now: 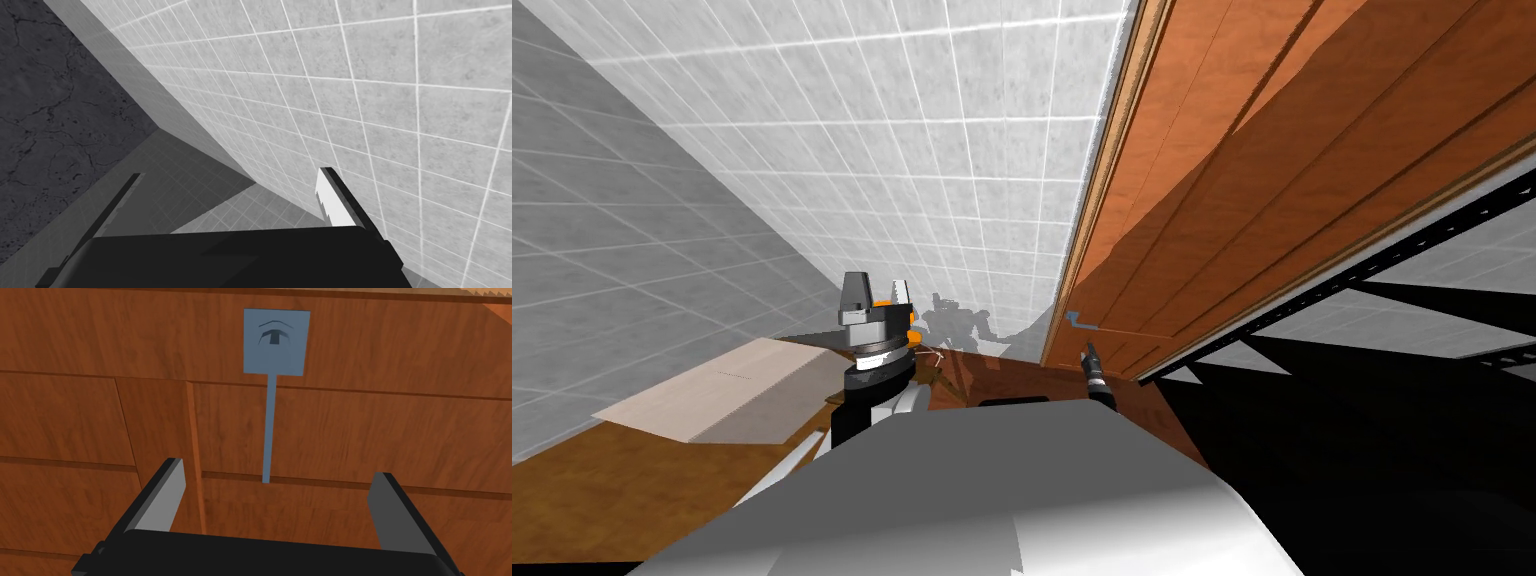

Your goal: Pull the door open

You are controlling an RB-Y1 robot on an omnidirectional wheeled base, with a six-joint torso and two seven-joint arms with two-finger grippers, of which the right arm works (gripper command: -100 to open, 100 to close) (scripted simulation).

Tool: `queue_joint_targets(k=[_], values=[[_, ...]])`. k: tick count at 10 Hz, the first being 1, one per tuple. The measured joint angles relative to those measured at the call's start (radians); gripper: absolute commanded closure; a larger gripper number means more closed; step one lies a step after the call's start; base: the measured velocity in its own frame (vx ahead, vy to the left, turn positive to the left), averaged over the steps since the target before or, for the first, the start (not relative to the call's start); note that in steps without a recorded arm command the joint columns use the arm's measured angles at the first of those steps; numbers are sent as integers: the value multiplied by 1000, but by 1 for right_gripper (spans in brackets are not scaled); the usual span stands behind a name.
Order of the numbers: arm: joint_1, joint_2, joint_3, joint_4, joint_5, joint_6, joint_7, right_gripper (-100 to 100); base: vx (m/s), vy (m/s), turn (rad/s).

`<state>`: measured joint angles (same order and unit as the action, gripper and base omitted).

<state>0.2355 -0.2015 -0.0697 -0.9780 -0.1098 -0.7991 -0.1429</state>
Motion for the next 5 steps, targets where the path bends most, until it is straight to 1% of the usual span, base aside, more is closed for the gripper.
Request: queue_joint_targets(k=[1, 2, 3, 4, 5], values=[[3, -5, -6, 4, -3, -2, -3, -100, 245, -3, 155], [5, -18, -14, 14, -9, -7, -13, -100, 170, -10, 96], [-5, -23, -22, 31, -13, -12, -18, -100, 139, -12, 105], [-11, -28, -30, 47, -18, -17, -21, -100, 163, -2, 151], [-12, -37, -39, 60, -24, -22, -26, -100, 165, -24, 88]])
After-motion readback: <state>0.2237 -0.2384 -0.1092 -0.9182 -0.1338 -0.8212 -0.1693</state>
